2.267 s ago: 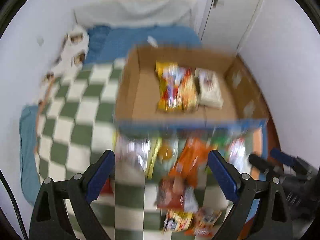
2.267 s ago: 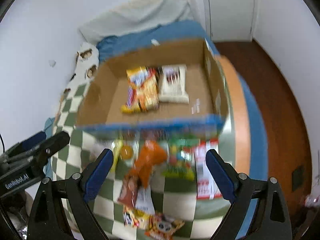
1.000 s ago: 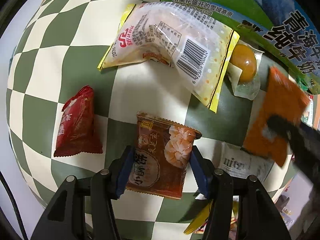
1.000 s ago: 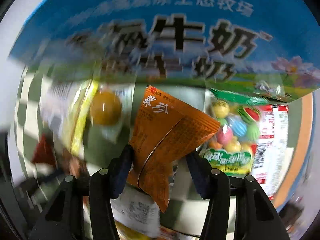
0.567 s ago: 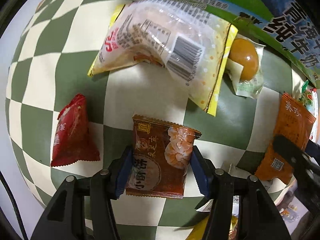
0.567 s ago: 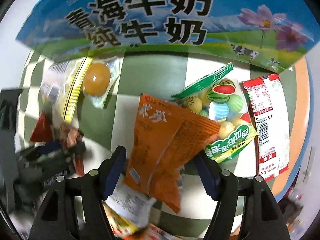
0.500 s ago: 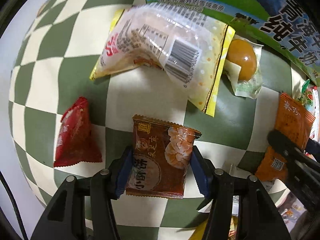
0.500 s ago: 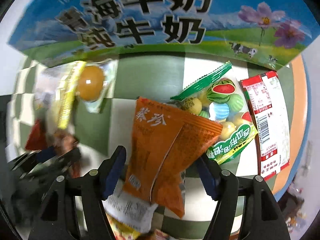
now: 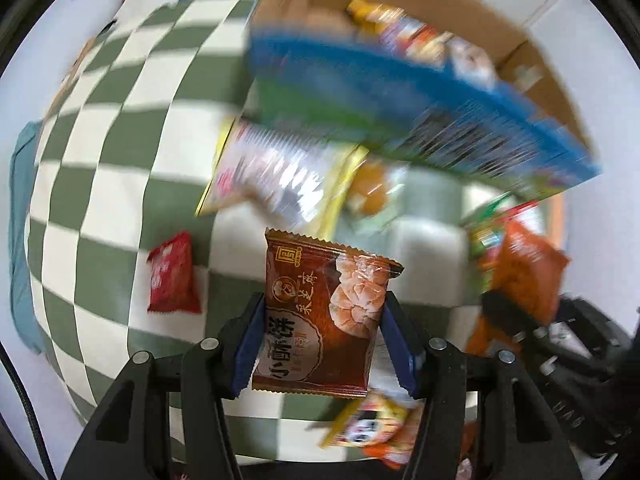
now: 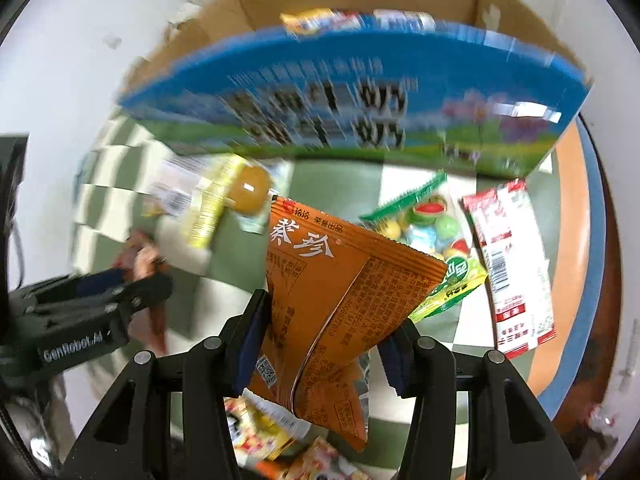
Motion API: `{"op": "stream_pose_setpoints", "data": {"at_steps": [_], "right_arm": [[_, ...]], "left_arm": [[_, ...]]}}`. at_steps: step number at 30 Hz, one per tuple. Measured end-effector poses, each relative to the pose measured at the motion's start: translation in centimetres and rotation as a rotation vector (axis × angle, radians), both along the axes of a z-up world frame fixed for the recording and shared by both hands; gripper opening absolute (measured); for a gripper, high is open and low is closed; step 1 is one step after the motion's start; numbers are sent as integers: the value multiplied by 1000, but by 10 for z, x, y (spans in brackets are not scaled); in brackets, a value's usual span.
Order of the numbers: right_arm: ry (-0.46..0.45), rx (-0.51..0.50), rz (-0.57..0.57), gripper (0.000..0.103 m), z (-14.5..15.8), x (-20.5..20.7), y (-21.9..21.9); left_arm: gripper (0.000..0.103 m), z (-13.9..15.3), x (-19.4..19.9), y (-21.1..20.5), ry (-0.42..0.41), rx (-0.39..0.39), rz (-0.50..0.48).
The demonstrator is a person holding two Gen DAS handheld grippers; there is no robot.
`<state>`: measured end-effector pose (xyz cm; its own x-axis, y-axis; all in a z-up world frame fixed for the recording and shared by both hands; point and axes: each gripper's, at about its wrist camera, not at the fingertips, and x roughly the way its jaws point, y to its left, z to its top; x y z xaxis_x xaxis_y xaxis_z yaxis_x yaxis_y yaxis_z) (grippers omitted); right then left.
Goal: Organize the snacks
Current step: 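Carry both packets into the box and open both tools to drop them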
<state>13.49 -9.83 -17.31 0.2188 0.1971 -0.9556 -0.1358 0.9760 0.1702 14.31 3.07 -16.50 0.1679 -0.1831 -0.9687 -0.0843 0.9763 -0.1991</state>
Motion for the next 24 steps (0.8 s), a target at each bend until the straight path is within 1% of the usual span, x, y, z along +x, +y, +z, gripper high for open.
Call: {"op": "stream_pose_setpoints", "data": {"at_steps": [3, 6, 8, 9, 11, 14, 16, 17, 18, 20, 24], "right_arm": [[-48, 45, 25, 53, 43, 1, -16], [-107, 73, 34, 53, 87, 18, -23], [-148, 75, 35, 53, 109, 39, -30], [-163, 62, 39, 53, 113, 43, -23], [-196, 18, 40, 53, 128, 73, -32], [-188, -23, 30, 53, 128, 121, -51], [-160, -50, 30, 53, 127, 155, -58], [-143, -66, 32, 53, 121, 172, -62], [-116, -78, 36, 53, 113, 189, -65], [-74, -98, 38, 54, 98, 218, -71], [-8, -145, 15, 55, 66, 263, -77]], "left_arm": [[54, 44, 17, -14, -63, -48, -25], [54, 68, 51, -14, -86, -79, -46], [54, 77, 74, -14, -109, -65, -57], [54, 81, 90, -13, -122, -50, -57], [54, 78, 119, -11, -130, -16, -54], [54, 73, 160, -10, -117, 22, -53], [54, 61, 191, -7, -95, 50, -56], [54, 54, 208, -5, -80, 63, -52], [54, 50, 215, -3, -74, 72, -51], [54, 36, 242, -1, -44, 90, -53], [54, 14, 274, 0, -1, 111, -51]]}}
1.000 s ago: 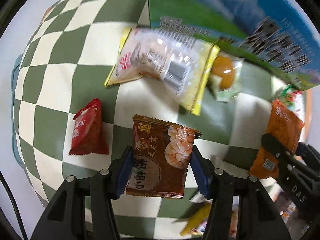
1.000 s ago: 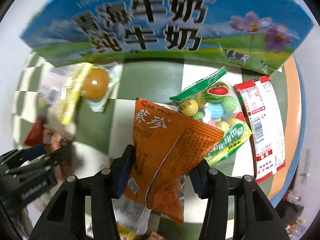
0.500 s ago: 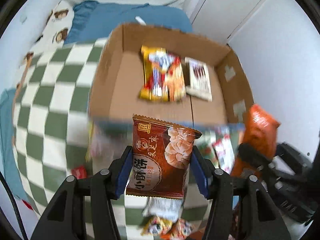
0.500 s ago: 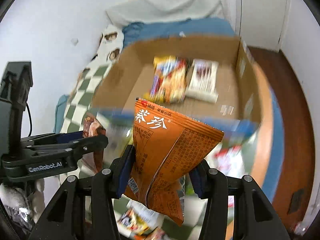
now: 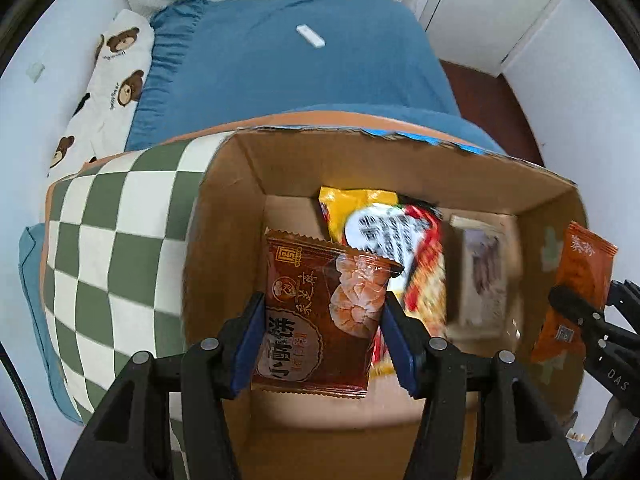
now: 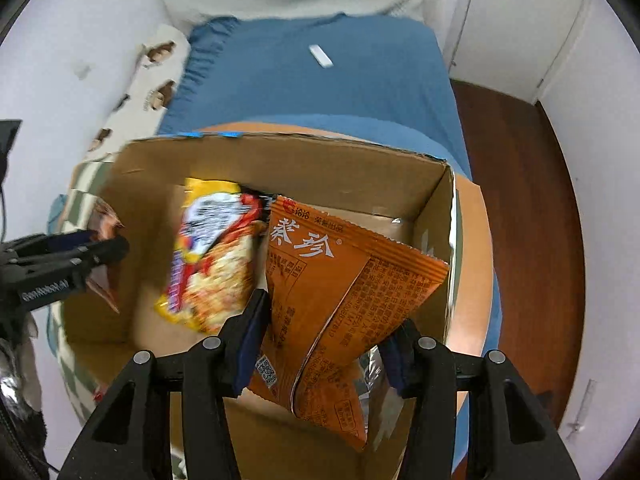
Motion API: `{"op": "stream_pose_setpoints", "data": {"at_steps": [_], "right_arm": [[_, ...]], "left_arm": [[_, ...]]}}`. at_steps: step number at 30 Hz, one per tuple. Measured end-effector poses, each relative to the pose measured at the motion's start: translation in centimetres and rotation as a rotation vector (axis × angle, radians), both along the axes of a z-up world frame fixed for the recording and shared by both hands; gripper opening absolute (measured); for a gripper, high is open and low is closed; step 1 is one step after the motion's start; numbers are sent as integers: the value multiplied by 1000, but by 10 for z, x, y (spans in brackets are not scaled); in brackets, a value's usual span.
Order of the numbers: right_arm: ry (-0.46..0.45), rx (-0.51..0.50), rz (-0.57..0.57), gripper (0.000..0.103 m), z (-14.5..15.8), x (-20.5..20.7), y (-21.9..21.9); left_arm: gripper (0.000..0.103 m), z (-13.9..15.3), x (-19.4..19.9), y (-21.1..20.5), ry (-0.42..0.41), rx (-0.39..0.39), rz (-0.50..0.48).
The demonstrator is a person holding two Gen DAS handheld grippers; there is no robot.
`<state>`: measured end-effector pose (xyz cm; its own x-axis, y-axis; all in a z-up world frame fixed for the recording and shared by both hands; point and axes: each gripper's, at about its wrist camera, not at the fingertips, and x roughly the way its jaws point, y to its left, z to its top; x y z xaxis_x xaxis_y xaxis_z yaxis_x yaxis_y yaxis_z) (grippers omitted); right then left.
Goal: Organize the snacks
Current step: 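Carry both packets into the box and open both tools to drop them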
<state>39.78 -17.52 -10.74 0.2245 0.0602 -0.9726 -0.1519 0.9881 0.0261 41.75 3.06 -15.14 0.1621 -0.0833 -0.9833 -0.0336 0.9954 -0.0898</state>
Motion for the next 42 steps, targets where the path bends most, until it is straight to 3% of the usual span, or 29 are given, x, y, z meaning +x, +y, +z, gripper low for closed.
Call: {"op": "stream_pose_setpoints", "data": {"at_steps": [2, 3, 4, 5, 6, 7, 13, 26, 32, 42], "right_arm": [[13, -24, -15, 66, -11, 12, -2], [24, -42, -30, 83, -16, 18, -4], [27, -45, -42, 93, -19, 20, -6], [34, -42, -56, 93, -21, 23, -9], [41, -33, -72, 94, -23, 25, -12], [39, -27, -80, 95, -23, 25, -12], [56, 12, -80, 96, -37, 21, 3], [61, 39, -128, 96, -63, -9, 23], [28, 40, -119, 96, -52, -28, 31], [-101, 26, -95, 96, -4, -77, 33]], "left_arm": [[54, -11, 12, 2, 29, 4, 6], [56, -16, 16, 1, 42, 8, 4], [67, -22, 21, 1, 62, 12, -4], [81, -25, 24, 1, 68, 14, -5], [88, -28, 28, 1, 69, 14, -6], [89, -31, 29, 1, 69, 12, -7], [90, -38, 28, 1, 85, -15, 12], [90, -30, -17, -3, 40, -3, 26], [90, -12, -38, -1, -19, 4, 29], [90, 39, -89, -1, -184, -1, 21]]}}
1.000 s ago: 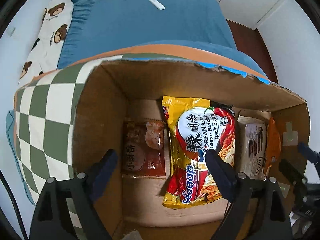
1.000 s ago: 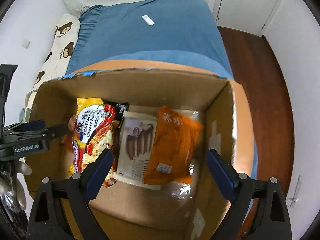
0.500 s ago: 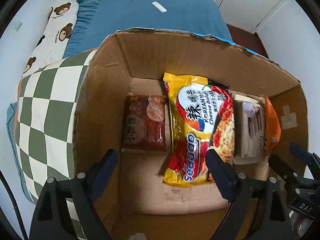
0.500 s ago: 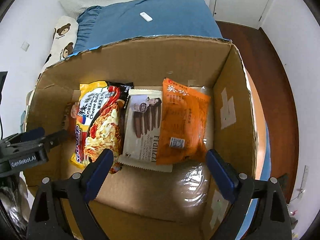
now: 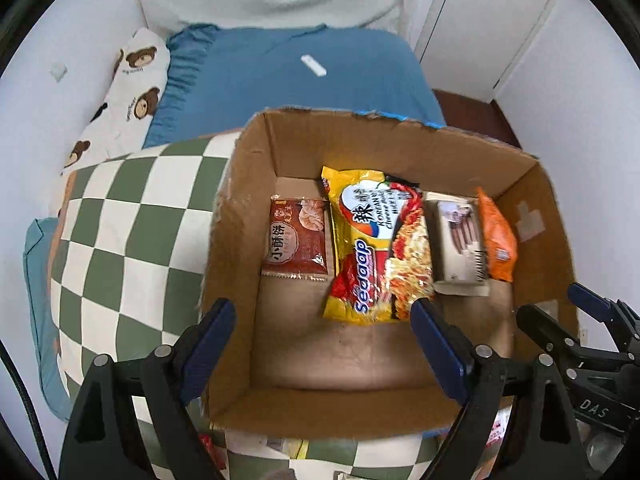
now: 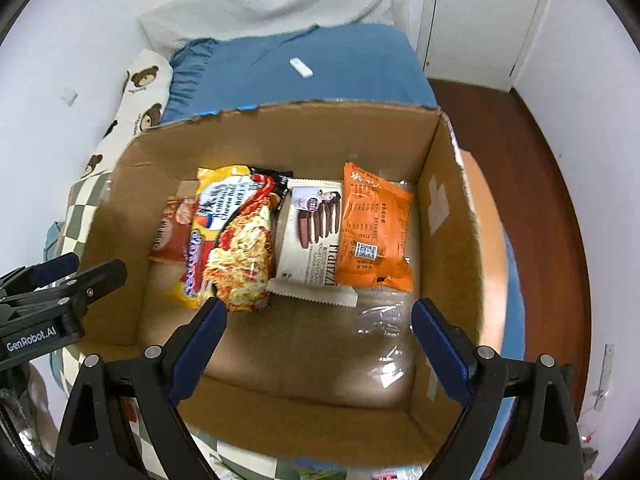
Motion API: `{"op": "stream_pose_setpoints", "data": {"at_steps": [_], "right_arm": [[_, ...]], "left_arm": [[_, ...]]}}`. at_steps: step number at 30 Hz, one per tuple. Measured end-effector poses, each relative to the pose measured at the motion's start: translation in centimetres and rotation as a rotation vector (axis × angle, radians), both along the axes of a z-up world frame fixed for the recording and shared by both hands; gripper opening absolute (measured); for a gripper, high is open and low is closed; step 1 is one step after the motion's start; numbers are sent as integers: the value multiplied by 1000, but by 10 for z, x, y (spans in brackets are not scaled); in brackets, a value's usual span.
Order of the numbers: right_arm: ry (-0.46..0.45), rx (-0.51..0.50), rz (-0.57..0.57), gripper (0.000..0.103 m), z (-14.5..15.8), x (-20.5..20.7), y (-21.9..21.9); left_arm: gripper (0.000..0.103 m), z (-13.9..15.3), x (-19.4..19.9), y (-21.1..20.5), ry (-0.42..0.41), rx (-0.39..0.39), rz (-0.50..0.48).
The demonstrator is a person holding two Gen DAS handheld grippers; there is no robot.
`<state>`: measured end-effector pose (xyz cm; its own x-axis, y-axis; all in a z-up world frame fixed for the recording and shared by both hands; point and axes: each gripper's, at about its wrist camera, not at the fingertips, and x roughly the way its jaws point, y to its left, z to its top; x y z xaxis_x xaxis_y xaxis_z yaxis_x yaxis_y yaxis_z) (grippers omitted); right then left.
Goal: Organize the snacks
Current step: 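Carry both packets into the box and open both tools to drop them, then grasp a panda snack bag with the left tool while the right tool grasps another panda bag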
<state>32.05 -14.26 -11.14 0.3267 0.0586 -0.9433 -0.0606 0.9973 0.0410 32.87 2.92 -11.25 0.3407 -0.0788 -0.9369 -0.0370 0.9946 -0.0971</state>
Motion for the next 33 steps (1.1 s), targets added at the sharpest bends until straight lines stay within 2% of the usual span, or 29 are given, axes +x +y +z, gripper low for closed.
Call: {"op": "stream_pose_setpoints", "data": {"at_steps": [10, 17, 21, 24, 27, 30, 31, 33], "right_arm": [[-120, 2, 13, 96, 49, -61, 4], [-240, 9, -14, 96, 93, -109, 3], [-263, 30, -17, 96, 110, -135, 5], [-216, 59, 8, 96, 104, -161, 8], [-114, 69, 61, 96, 72, -200, 11], [50, 54, 93, 95, 16, -242, 12], [107, 72, 83, 95, -2, -253, 9], [266, 151, 11, 92, -50, -277, -5]], "left_arm": [[90, 56, -65, -12, -173, 52, -37], [90, 83, -102, -13, -235, 39, -48], [90, 84, -126, -10, -235, 21, -44], [90, 66, -152, -6, -181, 14, -44], [90, 30, -181, -2, -86, 33, -61], [90, -25, -209, 2, 80, 34, -78], [90, -46, -219, 3, 159, 14, -80], [90, -83, -236, 4, 310, -79, -80]]}}
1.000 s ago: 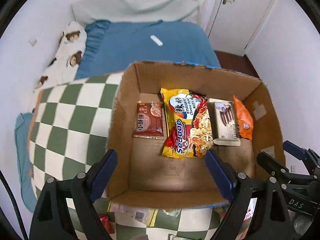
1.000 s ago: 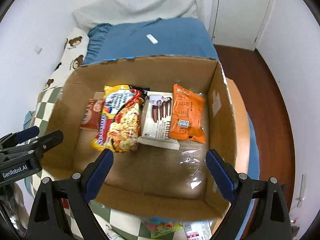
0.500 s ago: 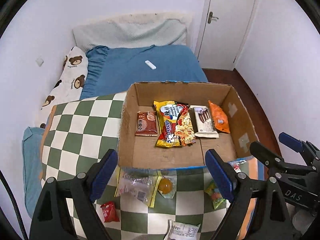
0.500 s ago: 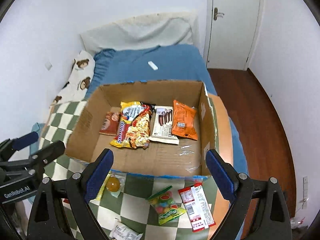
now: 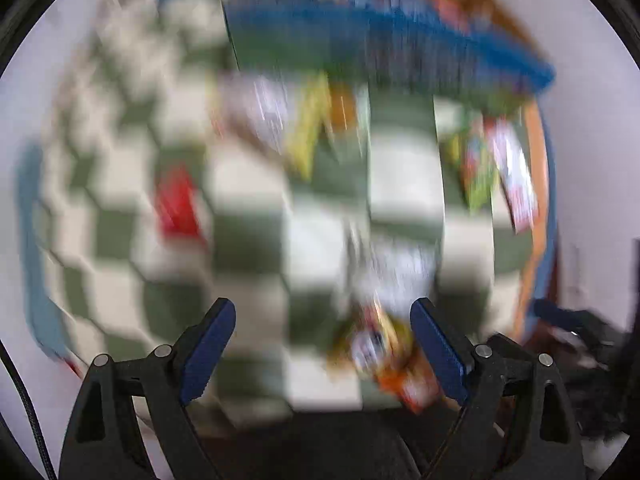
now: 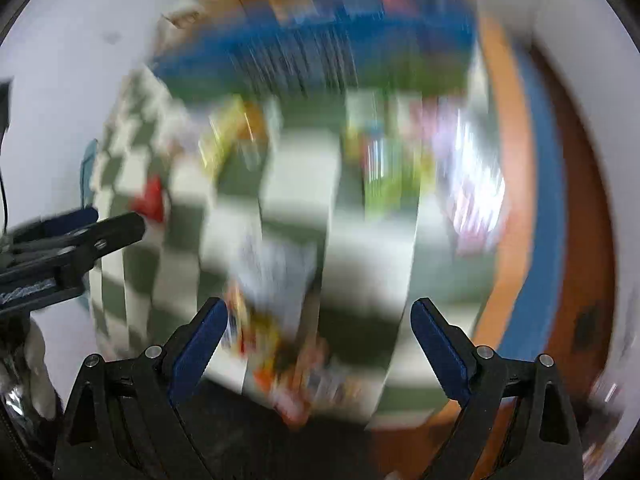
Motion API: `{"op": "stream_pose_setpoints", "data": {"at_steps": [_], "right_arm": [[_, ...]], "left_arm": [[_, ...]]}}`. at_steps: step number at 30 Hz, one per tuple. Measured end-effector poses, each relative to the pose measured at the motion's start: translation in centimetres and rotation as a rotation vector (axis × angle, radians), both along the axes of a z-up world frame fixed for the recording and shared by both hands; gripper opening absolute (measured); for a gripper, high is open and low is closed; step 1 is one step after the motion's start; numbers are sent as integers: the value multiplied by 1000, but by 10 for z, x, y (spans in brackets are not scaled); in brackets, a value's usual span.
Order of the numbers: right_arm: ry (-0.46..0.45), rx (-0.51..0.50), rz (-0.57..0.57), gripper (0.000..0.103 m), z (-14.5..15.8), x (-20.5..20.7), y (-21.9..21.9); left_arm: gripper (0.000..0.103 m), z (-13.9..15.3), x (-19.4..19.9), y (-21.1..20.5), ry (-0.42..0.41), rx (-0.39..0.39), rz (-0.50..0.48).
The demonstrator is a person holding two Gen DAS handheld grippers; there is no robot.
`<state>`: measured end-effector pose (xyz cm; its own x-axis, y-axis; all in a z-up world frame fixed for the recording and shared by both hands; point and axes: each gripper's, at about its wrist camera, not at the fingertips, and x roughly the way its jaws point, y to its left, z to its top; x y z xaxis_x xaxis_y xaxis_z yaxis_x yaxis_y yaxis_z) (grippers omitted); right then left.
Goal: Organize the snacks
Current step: 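Grasp a panda snack bag with the left tool while the right tool grasps another panda bag, then carry both panda bags into the box and open both tools to release them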
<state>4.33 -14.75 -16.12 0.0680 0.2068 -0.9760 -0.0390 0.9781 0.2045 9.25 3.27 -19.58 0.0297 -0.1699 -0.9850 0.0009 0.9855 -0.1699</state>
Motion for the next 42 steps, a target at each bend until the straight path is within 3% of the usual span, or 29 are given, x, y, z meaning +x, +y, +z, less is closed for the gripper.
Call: {"op": "stream_pose_setpoints", "data": {"at_steps": [3, 5, 10, 13, 15, 19, 21, 26, 28, 30, 33, 38, 40, 41, 42], "right_arm": [[183, 148, -161, 88, -51, -28, -24], [257, 225, -267, 88, -77, -44, -36], [338, 253, -364, 88, -114, -62, -43], [369, 264, -409, 86, -133, -66, -43], [378, 274, -429, 74, -146, -70, -41], [328, 230, -395, 61, -143, -73, -33], [284, 183, -345, 60, -131, -72, -31], [136, 20, -202, 60, -98, -56, -23], [78, -44, -154, 60, -90, -47, -20], [49, -77, -119, 60, -86, -37, -17], [52, -103, -92, 61, -89, -29, -14], [60, -106, -97, 62, -96, -30, -13], [58, -107, -96, 62, -99, -32, -16], [55, -106, -96, 61, -97, -34, -18], [52, -108, -96, 59, -101, -22, -2]], "left_arm": [[88, -44, -20, 1, 186, -138, 65], [88, -65, -25, 0, 271, -221, 113], [88, -108, -26, -10, 432, -343, 255], [87, -131, -25, -13, 474, -381, 355], [77, -138, -22, -14, 468, -372, 383], [57, -130, -15, -24, 384, -278, 290], [55, -122, -10, -29, 330, -214, 220], [54, -93, 8, -51, 107, 23, -8], [54, -88, 16, -58, 61, 81, -64], [57, -93, 23, -58, 78, 74, -67], [61, -109, 23, -50, 161, -7, 13], [62, -111, 11, -41, 159, -75, 130], [54, -107, 5, -41, 133, -53, 137], [44, -103, 2, -43, 109, -26, 126], [42, -102, -8, -33, 99, -13, 117]]}}
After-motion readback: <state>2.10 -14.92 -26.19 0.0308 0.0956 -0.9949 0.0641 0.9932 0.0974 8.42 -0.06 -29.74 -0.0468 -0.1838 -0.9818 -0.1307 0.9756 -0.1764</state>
